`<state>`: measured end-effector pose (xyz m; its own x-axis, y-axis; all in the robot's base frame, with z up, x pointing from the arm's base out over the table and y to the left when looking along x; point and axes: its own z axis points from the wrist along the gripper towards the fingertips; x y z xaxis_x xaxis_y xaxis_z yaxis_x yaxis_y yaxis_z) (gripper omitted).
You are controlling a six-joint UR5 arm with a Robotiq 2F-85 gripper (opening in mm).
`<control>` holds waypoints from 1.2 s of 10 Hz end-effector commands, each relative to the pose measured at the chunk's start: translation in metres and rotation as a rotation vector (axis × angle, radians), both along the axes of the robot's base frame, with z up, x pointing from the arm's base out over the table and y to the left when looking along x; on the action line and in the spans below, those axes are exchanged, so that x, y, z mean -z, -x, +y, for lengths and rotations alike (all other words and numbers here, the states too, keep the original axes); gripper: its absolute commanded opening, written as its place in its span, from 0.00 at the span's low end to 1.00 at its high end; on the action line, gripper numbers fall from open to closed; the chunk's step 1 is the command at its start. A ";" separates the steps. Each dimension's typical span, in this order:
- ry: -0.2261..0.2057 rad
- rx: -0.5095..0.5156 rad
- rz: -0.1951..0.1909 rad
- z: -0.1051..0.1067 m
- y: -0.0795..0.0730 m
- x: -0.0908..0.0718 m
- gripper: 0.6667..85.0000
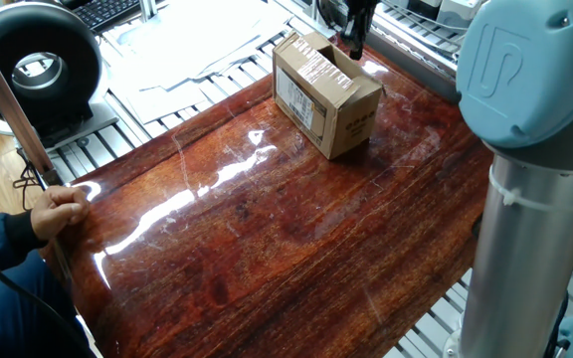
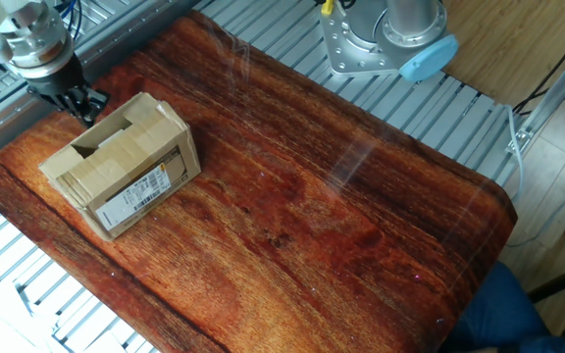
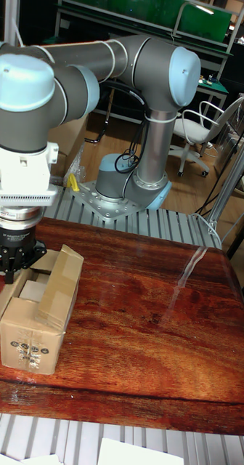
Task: Open a box
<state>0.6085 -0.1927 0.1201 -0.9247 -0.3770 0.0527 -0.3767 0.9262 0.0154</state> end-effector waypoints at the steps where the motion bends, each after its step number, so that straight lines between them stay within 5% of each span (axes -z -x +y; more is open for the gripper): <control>1: -0.025 0.014 -0.005 0.005 -0.001 0.003 0.00; 9: 0.021 0.016 0.084 0.019 0.001 -0.060 0.00; 12: -0.029 0.047 0.079 0.039 -0.006 -0.051 0.00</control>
<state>0.6097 -0.1699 0.1693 -0.9266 -0.3539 0.1272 -0.3520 0.9352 0.0377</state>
